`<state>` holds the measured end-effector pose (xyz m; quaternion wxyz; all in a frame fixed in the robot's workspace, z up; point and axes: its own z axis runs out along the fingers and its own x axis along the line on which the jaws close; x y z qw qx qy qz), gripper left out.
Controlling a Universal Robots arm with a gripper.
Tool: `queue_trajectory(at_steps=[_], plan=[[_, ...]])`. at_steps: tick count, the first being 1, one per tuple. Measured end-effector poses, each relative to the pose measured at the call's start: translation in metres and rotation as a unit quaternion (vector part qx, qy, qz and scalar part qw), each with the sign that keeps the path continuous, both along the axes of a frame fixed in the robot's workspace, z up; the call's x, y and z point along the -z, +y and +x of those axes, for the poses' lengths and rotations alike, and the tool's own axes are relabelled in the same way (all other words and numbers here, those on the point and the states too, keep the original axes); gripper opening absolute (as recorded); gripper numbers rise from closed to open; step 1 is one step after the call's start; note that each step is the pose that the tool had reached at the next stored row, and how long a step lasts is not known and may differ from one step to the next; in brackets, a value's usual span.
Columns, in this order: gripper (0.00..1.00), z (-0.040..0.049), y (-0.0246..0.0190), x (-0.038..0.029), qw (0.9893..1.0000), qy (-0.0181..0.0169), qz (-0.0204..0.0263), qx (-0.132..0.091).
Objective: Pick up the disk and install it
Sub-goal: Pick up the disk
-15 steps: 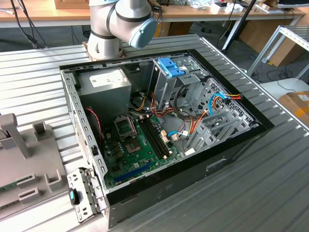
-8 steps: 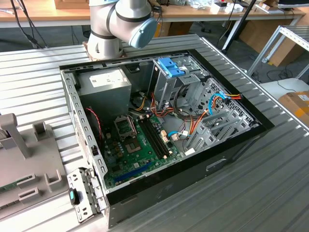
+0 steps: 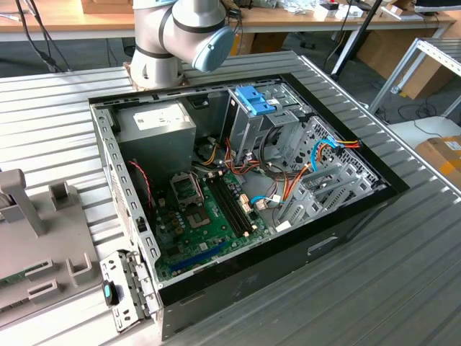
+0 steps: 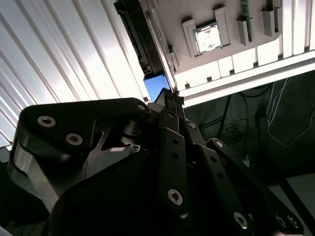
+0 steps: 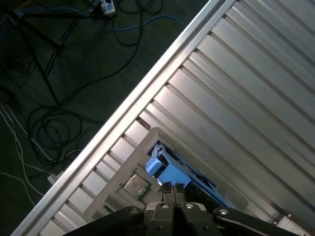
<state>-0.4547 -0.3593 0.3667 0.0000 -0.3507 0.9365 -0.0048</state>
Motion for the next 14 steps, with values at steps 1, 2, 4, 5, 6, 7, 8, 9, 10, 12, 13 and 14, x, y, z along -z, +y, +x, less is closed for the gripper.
queue_trajectory(at_steps=[1, 2, 4, 5, 6, 7, 8, 9, 10, 12, 13, 14], plan=[[0.11, 0.0, 0.0, 0.0, 1.0, 0.0, 0.0, -0.005], [0.11, 0.0, 0.0, 0.0, 1.0, 0.0, 0.0, -0.008], [0.11, 0.0, 0.0, 0.0, 1.0, 0.0, 0.0, -0.01], [0.11, 0.0, 0.0, 0.0, 1.0, 0.0, 0.0, -0.01], [0.11, 0.0, 0.0, 0.0, 1.0, 0.0, 0.0, -0.01], [0.11, 0.0, 0.0, 0.0, 1.0, 0.0, 0.0, -0.01], [0.11, 0.0, 0.0, 0.0, 1.0, 0.0, 0.0, -0.01], [0.11, 0.0, 0.0, 0.0, 1.0, 0.0, 0.0, -0.01], [0.11, 0.0, 0.0, 0.0, 0.9999, 0.0, 0.0, -0.01], [0.11, 0.0, 0.0, 0.0, 0.9999, 0.0, 0.0, -0.014], [0.11, 0.0, 0.0, 0.0, 0.9999, 0.0, 0.0, -0.016], [0.11, 0.0, 0.0, 0.0, 0.9998, 0.0, 0.0, -0.021]])
